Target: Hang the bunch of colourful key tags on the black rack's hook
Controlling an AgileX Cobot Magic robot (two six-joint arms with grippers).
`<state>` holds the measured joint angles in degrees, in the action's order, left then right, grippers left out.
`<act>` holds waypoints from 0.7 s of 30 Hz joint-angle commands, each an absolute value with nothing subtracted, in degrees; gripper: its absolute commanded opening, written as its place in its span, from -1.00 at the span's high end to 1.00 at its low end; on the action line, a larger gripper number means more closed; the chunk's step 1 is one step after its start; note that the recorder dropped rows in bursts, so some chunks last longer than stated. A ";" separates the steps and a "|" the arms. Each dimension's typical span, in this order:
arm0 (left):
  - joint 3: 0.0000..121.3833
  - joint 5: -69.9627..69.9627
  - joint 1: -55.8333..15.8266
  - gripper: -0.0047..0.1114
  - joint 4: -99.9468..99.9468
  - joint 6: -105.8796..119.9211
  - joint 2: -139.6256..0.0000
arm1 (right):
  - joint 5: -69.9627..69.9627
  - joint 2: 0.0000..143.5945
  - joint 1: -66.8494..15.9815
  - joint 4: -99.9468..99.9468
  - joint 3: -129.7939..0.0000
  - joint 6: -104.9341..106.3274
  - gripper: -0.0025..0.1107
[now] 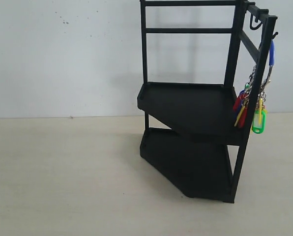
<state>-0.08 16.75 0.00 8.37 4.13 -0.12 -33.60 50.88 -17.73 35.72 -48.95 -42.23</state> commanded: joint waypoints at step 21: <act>0.00 16.29 -0.04 0.84 8.09 4.33 0.00 | -35.00 50.61 -17.91 24.59 -48.60 -42.75 0.96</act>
<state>-0.08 16.75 0.00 8.37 4.13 -0.12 -35.30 50.88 -17.73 24.54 -48.81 -42.61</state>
